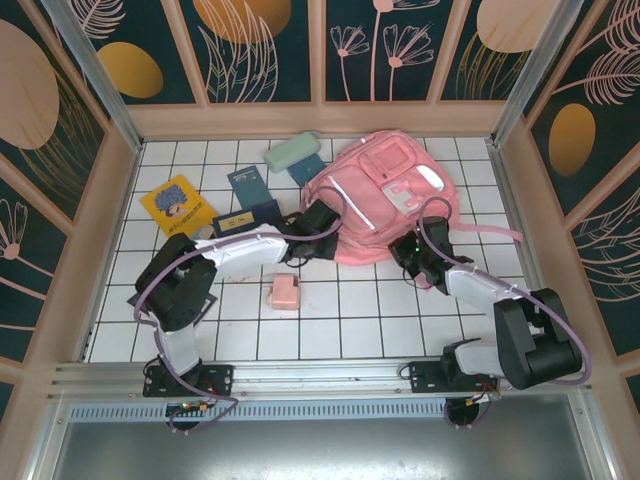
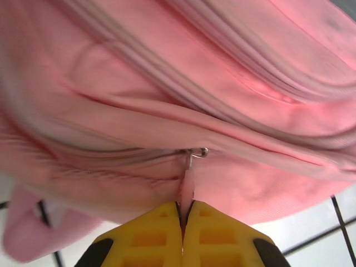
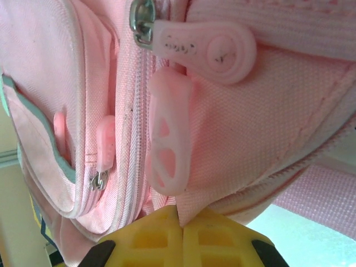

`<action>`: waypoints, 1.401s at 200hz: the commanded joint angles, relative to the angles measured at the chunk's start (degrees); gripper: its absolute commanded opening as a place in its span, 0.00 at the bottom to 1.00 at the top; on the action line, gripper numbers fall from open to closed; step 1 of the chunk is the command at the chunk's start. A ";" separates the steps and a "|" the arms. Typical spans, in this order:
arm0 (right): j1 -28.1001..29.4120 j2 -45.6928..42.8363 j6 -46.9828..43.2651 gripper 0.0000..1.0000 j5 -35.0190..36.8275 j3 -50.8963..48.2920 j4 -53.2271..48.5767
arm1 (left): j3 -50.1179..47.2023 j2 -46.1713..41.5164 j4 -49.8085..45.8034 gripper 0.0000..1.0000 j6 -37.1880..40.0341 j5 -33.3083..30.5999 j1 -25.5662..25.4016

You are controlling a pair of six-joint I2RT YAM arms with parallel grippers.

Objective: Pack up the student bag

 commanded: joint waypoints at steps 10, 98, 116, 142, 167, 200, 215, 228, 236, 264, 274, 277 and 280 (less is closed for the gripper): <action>-5.32 -1.94 -5.68 0.00 2.98 0.64 -5.87 | 2.86 0.05 -7.54 0.00 1.35 -10.05 7.63; -11.56 6.61 -19.01 0.00 -1.10 11.54 -8.85 | 2.24 -4.05 -2.44 0.00 8.23 4.64 8.47; -12.41 11.05 -21.93 0.00 -0.94 15.96 -9.71 | 0.71 -5.35 -2.06 0.00 8.52 6.16 5.10; -13.41 18.42 -26.44 0.00 -1.70 23.92 -11.99 | -0.76 -5.98 0.30 0.00 5.73 10.55 0.25; -13.52 21.06 -28.39 0.19 -0.79 28.87 -14.85 | -0.44 -4.85 2.38 0.00 2.59 12.46 -3.69; -12.96 13.82 -26.81 0.57 0.49 26.36 -17.36 | 1.94 -1.61 4.36 0.00 0.49 14.26 -5.15; -11.92 8.73 -25.29 0.61 2.09 23.45 -19.72 | 3.53 -0.18 4.54 0.00 0.51 14.93 -5.59; -10.42 4.31 -23.93 0.63 2.65 20.45 -21.73 | 5.00 0.89 4.32 0.00 0.74 15.39 -5.84; -9.21 1.63 -22.84 0.66 3.35 18.60 -23.33 | 5.75 1.49 4.04 0.00 0.82 15.71 -5.90; -4.05 -7.39 -16.32 0.67 3.49 11.36 -26.53 | 6.16 2.15 3.76 0.00 0.95 16.75 -6.07; -1.74 -10.40 -12.44 0.67 1.40 7.76 -25.01 | 6.05 2.28 3.43 0.00 1.16 16.72 -6.07; -1.01 -11.20 -11.28 0.67 0.52 6.68 -24.01 | 5.99 2.36 3.25 0.00 1.28 16.71 -6.08; -0.37 -11.86 -10.02 0.67 -0.25 5.57 -22.88 | 5.98 2.36 3.08 0.00 1.39 16.70 -6.03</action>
